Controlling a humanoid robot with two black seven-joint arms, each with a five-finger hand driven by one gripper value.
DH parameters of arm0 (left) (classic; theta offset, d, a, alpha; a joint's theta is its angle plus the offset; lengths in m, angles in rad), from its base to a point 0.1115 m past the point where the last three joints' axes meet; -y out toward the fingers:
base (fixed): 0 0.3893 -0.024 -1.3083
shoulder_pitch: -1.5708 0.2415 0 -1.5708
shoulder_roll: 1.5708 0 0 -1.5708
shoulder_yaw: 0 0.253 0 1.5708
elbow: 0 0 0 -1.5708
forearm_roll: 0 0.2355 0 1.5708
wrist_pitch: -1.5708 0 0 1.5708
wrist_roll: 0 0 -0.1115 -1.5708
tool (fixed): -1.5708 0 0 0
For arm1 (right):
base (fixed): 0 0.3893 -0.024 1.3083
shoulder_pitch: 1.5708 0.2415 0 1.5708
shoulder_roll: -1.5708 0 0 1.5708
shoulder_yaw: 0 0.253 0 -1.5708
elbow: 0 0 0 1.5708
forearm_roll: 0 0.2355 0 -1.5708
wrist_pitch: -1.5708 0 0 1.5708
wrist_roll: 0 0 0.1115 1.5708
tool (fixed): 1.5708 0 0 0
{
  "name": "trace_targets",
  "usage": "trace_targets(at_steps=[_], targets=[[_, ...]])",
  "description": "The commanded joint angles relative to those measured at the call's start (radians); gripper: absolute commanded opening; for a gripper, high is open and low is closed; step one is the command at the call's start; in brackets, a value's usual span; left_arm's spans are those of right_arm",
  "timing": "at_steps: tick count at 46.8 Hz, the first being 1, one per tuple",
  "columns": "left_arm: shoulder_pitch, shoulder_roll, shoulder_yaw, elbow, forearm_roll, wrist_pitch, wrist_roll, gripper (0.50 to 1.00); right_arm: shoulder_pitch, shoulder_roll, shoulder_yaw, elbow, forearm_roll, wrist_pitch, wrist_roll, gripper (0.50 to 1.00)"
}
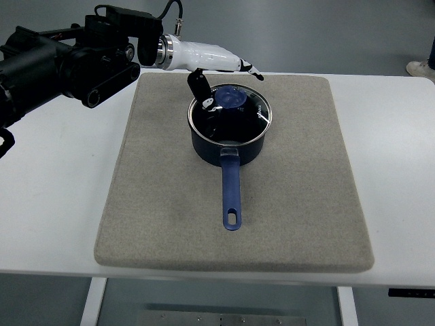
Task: Open pot lid and place left with left hand
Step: 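Lower the left hand and grasp the blue knob of the lid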
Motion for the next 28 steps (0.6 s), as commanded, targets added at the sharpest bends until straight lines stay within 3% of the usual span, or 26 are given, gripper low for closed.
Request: trace_targets(at_steps=[1,10,19,28], targets=[[-0.001,-0.002,0.008,0.0,0.0,0.0,0.0,0.936,0.0,0.0,0.0,0.0,0.0,0.0,0.0,0.917],[0.002,-0.002,0.015,0.0,0.002,0.0,0.0,0.866,0.0,0.0,0.0,0.0,0.0,0.0,0.0,0.917],[-0.001,-0.002,0.017,-0.002,0.011,0.0,0.0,0.851,0.0,0.0,0.0,0.0,0.0,0.0,0.0,0.917],[-0.001,-0.013,0.017,-0.002,0.017,0.0,0.0,0.784,0.0,0.0,0.0,0.0,0.0,0.0,0.0,0.917]])
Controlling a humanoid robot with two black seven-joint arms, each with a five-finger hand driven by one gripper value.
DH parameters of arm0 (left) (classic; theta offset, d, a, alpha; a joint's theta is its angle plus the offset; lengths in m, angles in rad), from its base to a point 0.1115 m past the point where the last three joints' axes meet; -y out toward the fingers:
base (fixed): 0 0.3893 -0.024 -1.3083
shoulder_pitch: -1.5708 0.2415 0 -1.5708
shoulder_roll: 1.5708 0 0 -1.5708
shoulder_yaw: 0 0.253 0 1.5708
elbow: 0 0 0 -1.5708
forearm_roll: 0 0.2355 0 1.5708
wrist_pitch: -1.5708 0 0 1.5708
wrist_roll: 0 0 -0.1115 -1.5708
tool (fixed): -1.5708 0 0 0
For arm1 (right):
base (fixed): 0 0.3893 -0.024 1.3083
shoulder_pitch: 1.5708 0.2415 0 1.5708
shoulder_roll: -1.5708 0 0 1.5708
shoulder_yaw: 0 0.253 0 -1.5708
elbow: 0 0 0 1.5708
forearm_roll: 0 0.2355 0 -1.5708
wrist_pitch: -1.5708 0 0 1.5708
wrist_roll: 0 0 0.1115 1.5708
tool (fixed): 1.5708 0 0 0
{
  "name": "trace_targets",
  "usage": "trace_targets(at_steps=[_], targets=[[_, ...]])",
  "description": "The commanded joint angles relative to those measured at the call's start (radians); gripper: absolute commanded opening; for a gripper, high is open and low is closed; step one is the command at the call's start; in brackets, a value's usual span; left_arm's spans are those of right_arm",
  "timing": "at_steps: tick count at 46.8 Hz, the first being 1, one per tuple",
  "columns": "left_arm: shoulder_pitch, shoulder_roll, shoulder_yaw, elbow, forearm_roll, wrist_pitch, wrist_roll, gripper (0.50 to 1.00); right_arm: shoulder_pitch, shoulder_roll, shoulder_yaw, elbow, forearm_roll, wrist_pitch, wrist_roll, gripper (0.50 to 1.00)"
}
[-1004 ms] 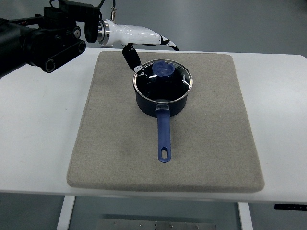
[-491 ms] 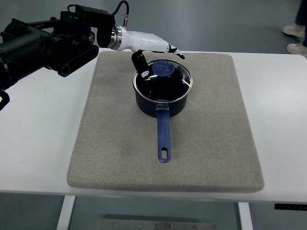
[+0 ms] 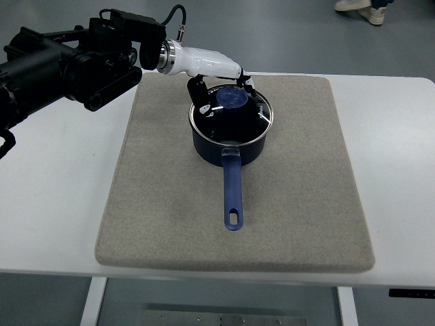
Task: Open pot lid and place left with left hand
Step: 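Lower the left hand and grasp the blue knob of the lid, then lift the glass lid off the saucepan with the left hand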
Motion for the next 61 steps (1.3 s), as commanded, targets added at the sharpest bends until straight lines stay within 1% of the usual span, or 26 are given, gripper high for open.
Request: trace_targets(at_steps=[1,3,7,10,12,14,16,19,21,23,24,28,40,49,61], targets=[[-0.002,-0.002,0.0,0.0,0.002,0.0,0.0,0.78,0.0,0.0,0.0,0.0,0.0,0.0,0.0,0.917],[-0.002,-0.002,0.0,0.0,0.002,0.0,0.0,0.767,0.0,0.0,0.0,0.0,0.0,0.0,-0.001,0.917],[-0.002,-0.002,0.0,0.0,0.003,0.0,0.0,0.709,0.0,0.0,0.0,0.0,0.0,0.0,0.0,0.917],[-0.002,0.0,0.0,0.0,0.005,0.0,0.0,0.696,0.0,0.0,0.0,0.0,0.0,0.0,-0.001,0.917],[-0.002,0.0,0.0,0.001,0.005,0.0,0.0,0.664,0.0,0.0,0.0,0.0,0.0,0.0,0.0,0.917],[-0.002,0.0,0.0,0.0,0.005,0.0,0.0,0.662,0.0,0.0,0.0,0.0,0.0,0.0,-0.001,0.917],[-0.002,0.001,0.0,0.001,0.005,0.0,0.0,0.639,0.0,0.0,0.0,0.0,0.0,0.0,0.0,0.917],[-0.002,0.001,0.0,0.001,0.005,0.0,0.0,0.623,0.0,0.0,0.0,0.0,0.0,0.0,-0.001,0.917],[-0.002,0.001,0.0,0.001,0.005,0.0,0.0,0.598,0.0,0.0,0.0,0.0,0.0,0.0,0.0,0.917],[-0.002,0.001,0.0,0.001,0.005,0.0,0.0,0.587,0.0,0.0,0.0,0.0,0.0,0.0,-0.001,0.917],[-0.002,0.001,0.0,0.001,0.005,0.0,0.0,0.576,0.0,0.0,0.0,0.0,0.0,0.0,0.0,0.917],[-0.003,0.001,0.0,0.001,0.005,0.0,0.0,0.5,0.0,0.0,0.0,0.0,0.0,0.002,0.0,0.917],[-0.023,0.026,-0.015,0.001,0.002,-0.002,0.0,0.5,0.0,0.0,0.0,0.0,0.0,0.0,0.0,0.917],[-0.048,0.09,-0.018,0.0,0.002,-0.002,0.0,0.5,0.0,0.0,0.0,0.0,0.0,0.0,0.0,0.917],[-0.023,0.205,-0.017,0.0,-0.003,0.006,0.0,0.5,0.0,0.0,0.0,0.0,0.0,0.0,-0.001,0.917]])
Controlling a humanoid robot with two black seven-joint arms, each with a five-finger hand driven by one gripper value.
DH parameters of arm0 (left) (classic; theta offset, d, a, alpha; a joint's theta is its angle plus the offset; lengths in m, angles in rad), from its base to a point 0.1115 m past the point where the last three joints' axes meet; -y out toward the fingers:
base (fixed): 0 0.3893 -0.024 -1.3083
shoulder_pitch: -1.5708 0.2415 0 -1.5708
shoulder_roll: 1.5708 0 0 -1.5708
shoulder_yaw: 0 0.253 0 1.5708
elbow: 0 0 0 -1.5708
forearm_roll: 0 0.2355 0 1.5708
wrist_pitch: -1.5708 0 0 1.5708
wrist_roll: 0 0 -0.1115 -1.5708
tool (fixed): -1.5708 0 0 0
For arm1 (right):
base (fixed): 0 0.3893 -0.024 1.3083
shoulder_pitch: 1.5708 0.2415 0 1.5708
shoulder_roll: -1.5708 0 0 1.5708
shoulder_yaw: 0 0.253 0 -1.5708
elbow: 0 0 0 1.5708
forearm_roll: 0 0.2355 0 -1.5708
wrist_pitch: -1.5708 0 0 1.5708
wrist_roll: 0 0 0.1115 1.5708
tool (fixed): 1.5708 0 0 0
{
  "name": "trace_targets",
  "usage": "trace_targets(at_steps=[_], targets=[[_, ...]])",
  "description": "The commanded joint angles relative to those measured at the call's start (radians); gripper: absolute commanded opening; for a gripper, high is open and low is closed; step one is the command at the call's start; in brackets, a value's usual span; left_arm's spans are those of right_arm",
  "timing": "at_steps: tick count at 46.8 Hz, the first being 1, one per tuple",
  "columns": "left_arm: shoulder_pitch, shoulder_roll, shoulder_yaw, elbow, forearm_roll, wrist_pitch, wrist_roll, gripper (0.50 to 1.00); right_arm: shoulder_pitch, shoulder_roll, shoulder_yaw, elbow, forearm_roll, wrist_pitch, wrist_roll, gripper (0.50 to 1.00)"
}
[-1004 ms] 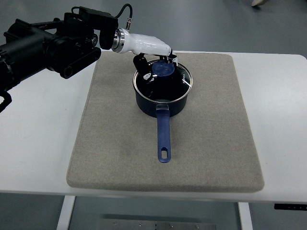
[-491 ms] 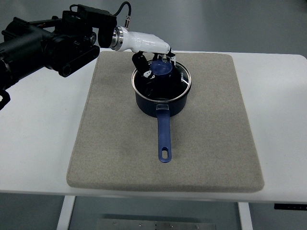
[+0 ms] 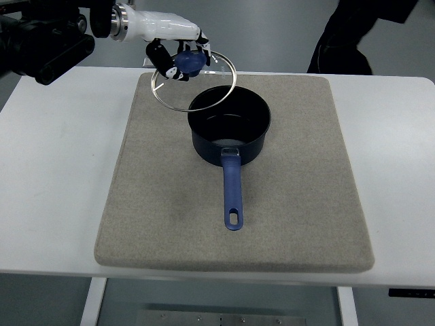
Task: Open pot lid and place left with left hand
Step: 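Lift the glass lid off the saucepan with the left hand, then lower the lid onto the mat beside the saucepan, nearer the left arm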
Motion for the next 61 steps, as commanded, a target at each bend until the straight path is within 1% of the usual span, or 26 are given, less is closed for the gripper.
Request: trace_targets(at_steps=[1,9,12,19,26,27,28,30,31,34,36,37,39,42,46,52,61], targets=[[0.01,0.031,0.003,0.0,-0.003,0.005,0.0,0.5,0.0,0.0,0.0,0.0,0.0,0.0,0.001,0.917],[0.075,0.075,0.008,0.002,-0.003,0.015,0.0,0.5,0.0,0.0,0.0,0.0,0.0,0.001,0.001,0.917],[0.104,0.084,0.009,0.005,-0.005,0.032,0.0,0.5,0.0,0.0,0.0,0.0,0.0,0.0,0.001,0.917],[0.168,0.084,0.015,0.055,-0.01,0.083,0.0,0.5,0.0,0.0,0.0,0.0,0.0,0.0,-0.001,0.917],[0.207,0.077,0.015,0.062,-0.013,0.095,0.0,0.5,0.0,0.0,0.0,0.0,0.0,0.0,0.001,0.917],[0.211,0.075,0.015,0.062,-0.013,0.1,0.0,0.518,0.0,0.0,0.0,0.0,0.0,0.0,-0.001,0.917],[0.214,0.074,0.015,0.062,-0.014,0.104,0.0,0.563,0.0,0.0,0.0,0.0,0.0,0.0,0.001,0.917],[0.222,0.069,0.015,0.062,-0.014,0.109,0.0,0.679,0.0,0.0,0.0,0.0,0.0,0.001,-0.001,0.917],[0.224,0.068,0.015,0.062,-0.017,0.109,0.0,0.715,0.0,0.0,0.0,0.0,0.0,0.0,-0.001,0.917],[0.227,0.066,0.015,0.062,-0.019,0.111,0.0,0.782,0.0,0.0,0.0,0.0,0.0,0.0,0.001,0.917],[0.228,0.066,0.012,0.062,-0.022,0.111,0.0,0.861,0.0,0.0,0.0,0.0,0.0,0.0,0.001,0.917],[0.228,0.066,0.009,0.06,-0.022,0.111,0.0,0.889,0.0,0.0,0.0,0.0,0.0,0.0,-0.001,0.917],[0.23,0.066,0.006,0.06,-0.023,0.112,0.0,0.923,0.0,0.0,0.0,0.0,0.0,0.0,-0.001,0.917],[0.24,0.065,0.0,0.06,-0.04,0.114,0.0,0.964,0.0,0.0,0.0,0.0,0.0,0.0,0.001,0.917],[0.26,0.064,-0.021,0.06,-0.127,0.138,0.0,0.99,0.0,0.0,0.0,0.0,0.0,0.0,0.001,0.917],[0.286,0.066,-0.07,0.065,-0.359,0.177,0.0,0.99,0.0,0.0,0.0,0.0,0.0,0.0,-0.001,0.917],[0.328,0.061,-0.08,0.097,-0.657,0.184,0.0,0.992,0.0,0.0,0.0,0.0,0.0,0.0,0.001,0.917]])
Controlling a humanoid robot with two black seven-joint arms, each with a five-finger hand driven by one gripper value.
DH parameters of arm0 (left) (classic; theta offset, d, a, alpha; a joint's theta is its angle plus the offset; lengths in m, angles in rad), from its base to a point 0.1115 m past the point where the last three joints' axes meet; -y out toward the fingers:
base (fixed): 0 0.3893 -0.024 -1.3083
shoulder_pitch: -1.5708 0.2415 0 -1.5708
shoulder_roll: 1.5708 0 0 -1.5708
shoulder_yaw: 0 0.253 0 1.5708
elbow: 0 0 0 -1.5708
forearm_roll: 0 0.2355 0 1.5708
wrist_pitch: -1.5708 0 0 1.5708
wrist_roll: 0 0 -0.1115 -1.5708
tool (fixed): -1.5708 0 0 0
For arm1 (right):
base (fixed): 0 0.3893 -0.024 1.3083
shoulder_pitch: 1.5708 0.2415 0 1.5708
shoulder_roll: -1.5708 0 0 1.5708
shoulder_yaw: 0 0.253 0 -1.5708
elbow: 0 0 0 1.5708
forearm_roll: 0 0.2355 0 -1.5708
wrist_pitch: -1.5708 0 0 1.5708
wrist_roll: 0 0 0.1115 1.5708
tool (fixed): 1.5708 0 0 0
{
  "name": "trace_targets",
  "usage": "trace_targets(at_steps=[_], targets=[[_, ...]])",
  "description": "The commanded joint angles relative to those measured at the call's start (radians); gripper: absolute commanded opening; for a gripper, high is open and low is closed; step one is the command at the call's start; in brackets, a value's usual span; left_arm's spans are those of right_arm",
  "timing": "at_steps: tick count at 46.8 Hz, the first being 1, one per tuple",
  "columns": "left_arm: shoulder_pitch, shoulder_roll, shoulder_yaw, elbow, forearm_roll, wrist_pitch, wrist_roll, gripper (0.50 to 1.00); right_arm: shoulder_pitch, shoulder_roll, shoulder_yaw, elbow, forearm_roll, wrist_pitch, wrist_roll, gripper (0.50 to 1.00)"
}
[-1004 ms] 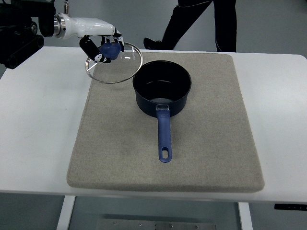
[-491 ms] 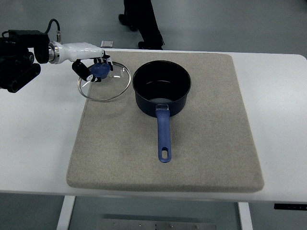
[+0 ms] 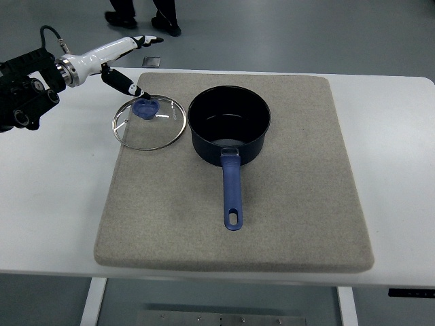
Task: Open pot lid and place left with left hand
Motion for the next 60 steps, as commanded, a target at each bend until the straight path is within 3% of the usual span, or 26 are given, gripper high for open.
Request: trace_targets(at_steps=[1,12,27,41,60], targets=[[0.013,-0.008,0.0,0.004,-0.118,0.001,0.0,0.992,0.0,0.0,0.0,0.0,0.0,0.0,0.001,0.917],[0.068,-0.07,-0.043,0.084,-0.356,0.003,0.0,0.994,0.0,0.0,0.0,0.0,0.0,0.0,0.001,0.917],[0.167,-0.077,-0.356,0.095,-0.477,-0.017,0.0,0.994,0.0,0.0,0.0,0.0,0.0,0.0,0.001,0.917],[0.223,-0.077,-0.576,0.092,-0.481,-0.177,0.0,0.994,0.0,0.0,0.003,0.005,0.004,0.001,0.0,0.917],[0.224,-0.079,-0.588,0.087,-0.502,-0.197,0.0,0.994,-0.002,0.0,-0.003,0.014,-0.003,0.001,0.007,0.917]])
